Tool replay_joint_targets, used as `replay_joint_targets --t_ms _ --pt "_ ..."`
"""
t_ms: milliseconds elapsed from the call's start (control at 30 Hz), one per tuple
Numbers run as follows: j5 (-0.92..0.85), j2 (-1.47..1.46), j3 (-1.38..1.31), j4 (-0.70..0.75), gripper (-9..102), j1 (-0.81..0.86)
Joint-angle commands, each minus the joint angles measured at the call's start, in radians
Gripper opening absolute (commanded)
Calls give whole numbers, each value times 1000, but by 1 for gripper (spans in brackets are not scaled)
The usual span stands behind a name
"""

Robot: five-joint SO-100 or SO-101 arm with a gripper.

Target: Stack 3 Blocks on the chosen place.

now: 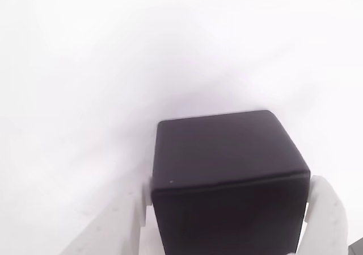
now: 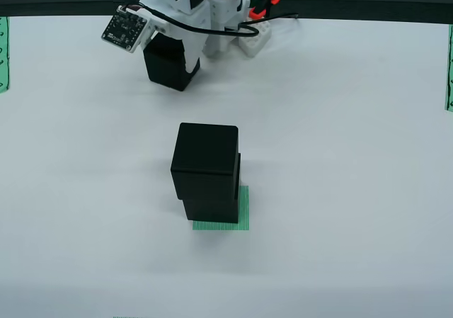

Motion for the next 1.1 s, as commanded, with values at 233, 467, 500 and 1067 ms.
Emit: replay_joint_targets --t_ms 233,467,500,1067 --pt "5 15 -49 -8 18 -3" --pt "2 15 -78 3 15 -8" --pt "2 15 -81 6 15 -8" --pt "6 57 -417 66 15 -69"
